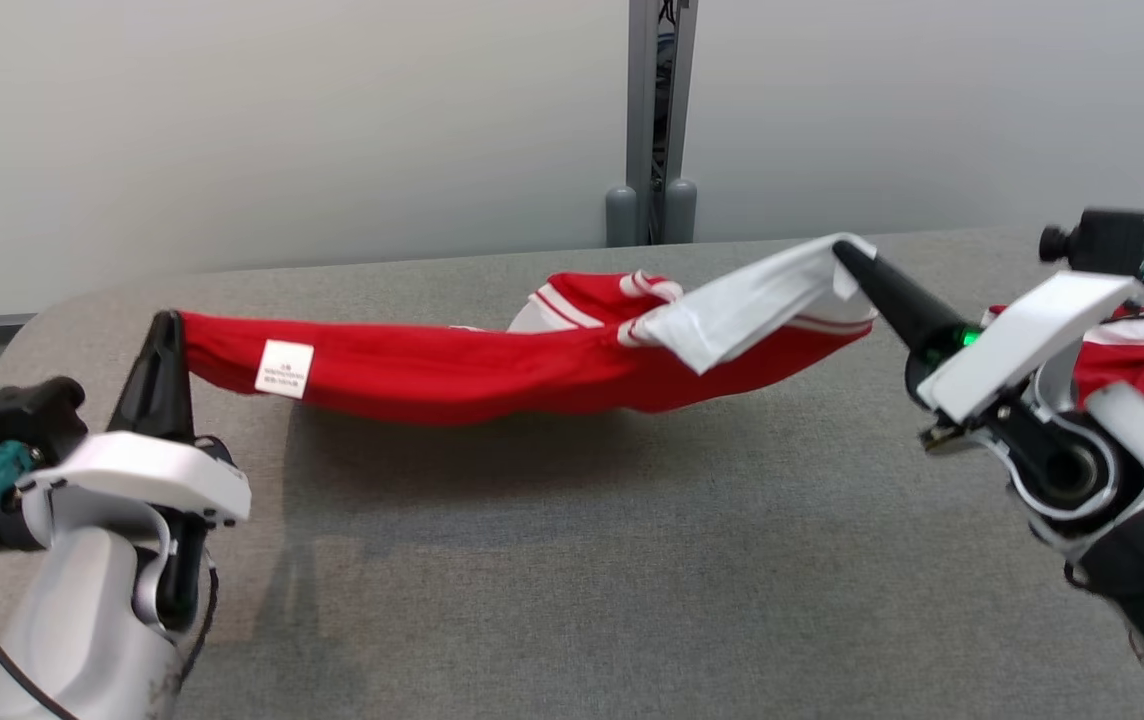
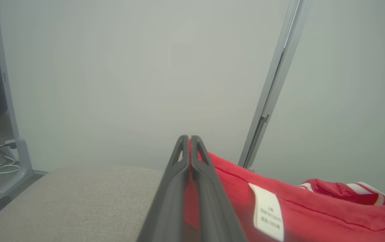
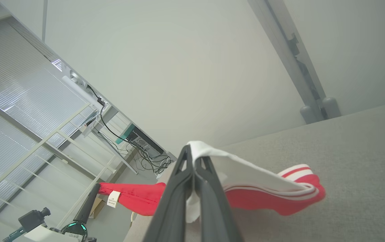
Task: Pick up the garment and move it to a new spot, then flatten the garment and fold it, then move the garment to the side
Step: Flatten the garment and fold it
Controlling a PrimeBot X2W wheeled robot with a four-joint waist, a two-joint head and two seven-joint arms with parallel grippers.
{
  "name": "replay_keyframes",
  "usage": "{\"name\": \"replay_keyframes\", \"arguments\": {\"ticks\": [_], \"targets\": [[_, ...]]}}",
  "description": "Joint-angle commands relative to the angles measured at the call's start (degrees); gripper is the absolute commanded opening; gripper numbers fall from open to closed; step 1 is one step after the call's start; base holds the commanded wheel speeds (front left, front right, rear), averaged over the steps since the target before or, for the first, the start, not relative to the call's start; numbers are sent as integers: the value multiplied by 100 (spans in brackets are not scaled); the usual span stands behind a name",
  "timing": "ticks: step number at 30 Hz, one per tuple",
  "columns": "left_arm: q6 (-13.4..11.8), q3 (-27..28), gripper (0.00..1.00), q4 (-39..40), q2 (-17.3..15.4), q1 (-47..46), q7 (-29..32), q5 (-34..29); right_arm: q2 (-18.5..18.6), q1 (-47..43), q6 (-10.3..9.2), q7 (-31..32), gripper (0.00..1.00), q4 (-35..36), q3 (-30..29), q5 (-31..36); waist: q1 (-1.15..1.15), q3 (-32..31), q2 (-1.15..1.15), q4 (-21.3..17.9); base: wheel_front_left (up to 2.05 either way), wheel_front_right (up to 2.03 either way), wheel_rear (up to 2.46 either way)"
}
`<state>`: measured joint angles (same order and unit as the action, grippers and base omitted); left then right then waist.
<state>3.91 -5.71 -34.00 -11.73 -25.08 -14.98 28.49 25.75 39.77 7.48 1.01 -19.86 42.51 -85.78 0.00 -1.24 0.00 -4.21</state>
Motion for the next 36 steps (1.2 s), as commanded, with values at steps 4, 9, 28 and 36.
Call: {"name": "replay_keyframes", "arguments": {"ticks": [4,9,28,36], "targets": [[-2,9,0,122,-178,-376,118,-21,-30,498,3,110,0,-27,-200,-59,0,-112,0,96,0,0,0],[-4,28,0,251,-318,-818,385,44,-88,1064,3,160,0,-234,-297,108,0,-161,0,140,0,0,0],[-242,39,0,295,-238,-2022,383,77,-581,2946,3,-234,0,-1379,-592,537,0,-350,0,231,0,0,0],[-282,49,0,198,-189,-2210,222,74,-848,3354,3,-314,0,-1753,-643,462,0,-414,0,234,0,0,0]]}}
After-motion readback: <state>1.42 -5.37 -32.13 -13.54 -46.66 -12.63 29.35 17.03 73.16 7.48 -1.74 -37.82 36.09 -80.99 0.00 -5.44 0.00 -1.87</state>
